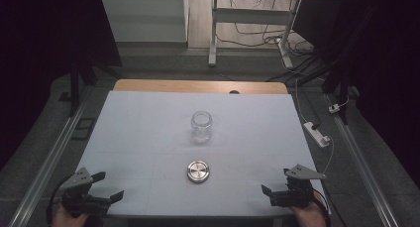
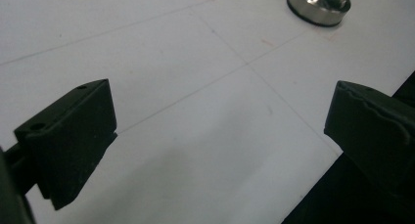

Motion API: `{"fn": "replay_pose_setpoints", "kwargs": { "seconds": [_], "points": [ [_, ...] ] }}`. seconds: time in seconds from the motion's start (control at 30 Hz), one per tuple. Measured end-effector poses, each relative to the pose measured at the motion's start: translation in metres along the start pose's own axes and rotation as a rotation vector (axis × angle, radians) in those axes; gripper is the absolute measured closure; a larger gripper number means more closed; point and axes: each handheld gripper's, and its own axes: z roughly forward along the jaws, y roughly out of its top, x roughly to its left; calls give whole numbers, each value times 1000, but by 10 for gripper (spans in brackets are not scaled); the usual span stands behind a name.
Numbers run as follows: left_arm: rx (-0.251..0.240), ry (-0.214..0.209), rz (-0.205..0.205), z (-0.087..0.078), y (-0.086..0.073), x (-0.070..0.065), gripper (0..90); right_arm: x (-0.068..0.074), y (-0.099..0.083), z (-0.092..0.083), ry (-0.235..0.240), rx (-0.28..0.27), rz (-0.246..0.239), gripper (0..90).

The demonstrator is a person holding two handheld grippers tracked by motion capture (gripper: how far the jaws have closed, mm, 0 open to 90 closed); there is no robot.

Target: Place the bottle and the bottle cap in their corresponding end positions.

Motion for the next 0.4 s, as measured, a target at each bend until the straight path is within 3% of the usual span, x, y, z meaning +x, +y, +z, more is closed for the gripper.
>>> {"fn": "replay_pose_setpoints", "kwargs": {
  "seconds": [0.3,0.4],
  "points": [
    [38,46,11,-1,-3,-4,0,0,-8,-5,-21,33,10,0],
    [47,40,8,1,-2,-3,0,0,-9,-6,-29,31,13,0]
  ]
}}
